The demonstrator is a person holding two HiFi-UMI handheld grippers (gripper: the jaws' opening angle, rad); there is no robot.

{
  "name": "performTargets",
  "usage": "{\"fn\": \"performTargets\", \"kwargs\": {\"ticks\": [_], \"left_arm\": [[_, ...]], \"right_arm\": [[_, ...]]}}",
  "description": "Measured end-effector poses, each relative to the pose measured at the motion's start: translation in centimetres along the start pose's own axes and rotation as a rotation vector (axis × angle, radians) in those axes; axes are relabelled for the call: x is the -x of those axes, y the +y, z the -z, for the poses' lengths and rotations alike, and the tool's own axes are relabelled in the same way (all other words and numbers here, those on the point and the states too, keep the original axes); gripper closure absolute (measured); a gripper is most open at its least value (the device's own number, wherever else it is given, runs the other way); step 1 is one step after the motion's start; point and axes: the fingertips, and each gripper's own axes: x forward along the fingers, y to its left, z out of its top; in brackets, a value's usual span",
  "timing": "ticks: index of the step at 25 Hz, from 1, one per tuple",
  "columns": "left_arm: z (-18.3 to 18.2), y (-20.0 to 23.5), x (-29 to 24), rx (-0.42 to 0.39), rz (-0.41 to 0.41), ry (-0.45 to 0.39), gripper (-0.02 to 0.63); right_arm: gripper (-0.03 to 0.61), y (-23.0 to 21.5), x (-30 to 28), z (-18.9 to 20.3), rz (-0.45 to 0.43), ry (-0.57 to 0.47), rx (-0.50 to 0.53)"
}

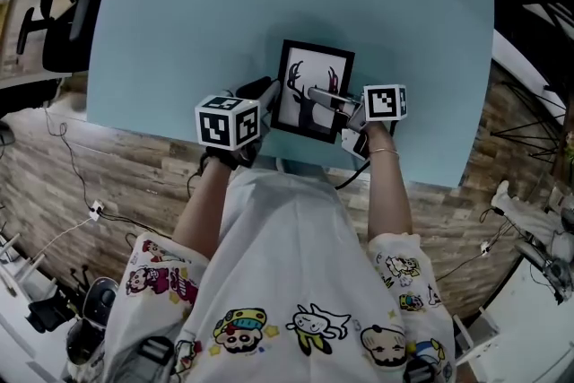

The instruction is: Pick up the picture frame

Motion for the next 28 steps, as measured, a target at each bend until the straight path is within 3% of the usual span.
{"fn": "performTargets", "kwargs": {"ticks": [15,28], "left_arm": [[-4.8,-3.0,4.5,-0.113,0.043,-0.11,0.548],[-6.7,-6.3,7.1,-0.209,0.075,-0.194,0.569]], "right_arm": [[0.557,5.7,5.4,-1.7,0.059,-0.16,0.199],[0.557,11.8,12.7,-4.1,0.218,-0.41,0.506]]}}
